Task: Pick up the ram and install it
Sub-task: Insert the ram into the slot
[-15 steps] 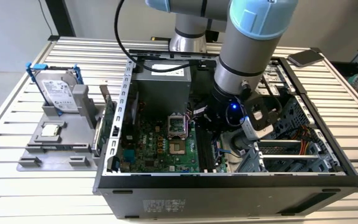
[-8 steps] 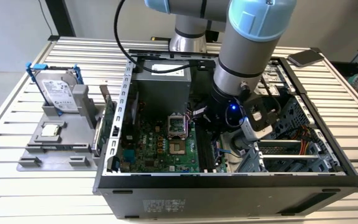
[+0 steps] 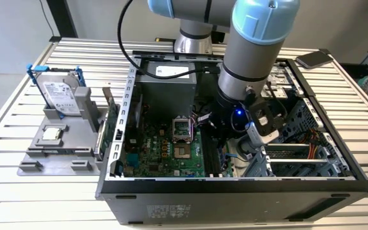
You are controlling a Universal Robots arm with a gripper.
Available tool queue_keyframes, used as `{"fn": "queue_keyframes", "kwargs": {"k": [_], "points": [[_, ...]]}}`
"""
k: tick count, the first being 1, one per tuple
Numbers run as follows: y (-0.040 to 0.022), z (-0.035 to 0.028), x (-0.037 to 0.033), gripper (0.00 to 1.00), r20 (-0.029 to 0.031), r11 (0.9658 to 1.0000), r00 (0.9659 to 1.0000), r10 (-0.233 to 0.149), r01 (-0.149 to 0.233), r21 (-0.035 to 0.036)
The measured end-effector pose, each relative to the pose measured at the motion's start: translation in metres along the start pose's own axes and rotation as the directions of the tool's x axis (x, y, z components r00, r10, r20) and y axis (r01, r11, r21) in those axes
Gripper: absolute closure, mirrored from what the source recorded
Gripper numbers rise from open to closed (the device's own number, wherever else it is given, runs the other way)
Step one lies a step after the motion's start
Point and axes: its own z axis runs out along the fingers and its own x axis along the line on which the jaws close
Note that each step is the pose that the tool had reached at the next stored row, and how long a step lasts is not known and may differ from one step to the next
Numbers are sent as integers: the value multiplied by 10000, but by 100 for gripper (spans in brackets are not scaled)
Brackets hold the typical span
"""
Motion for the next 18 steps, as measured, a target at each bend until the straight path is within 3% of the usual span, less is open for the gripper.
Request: {"fn": "queue_keyframes", "kwargs": {"k": [5, 13, 18], "points": [[30, 41, 2, 100, 0, 10000, 10000, -1, 1, 4], [30, 47, 13, 100, 2, 10000, 10000, -49, 49, 18], [29, 55, 13, 100, 4, 9999, 9999, -144, 144, 83]]}}
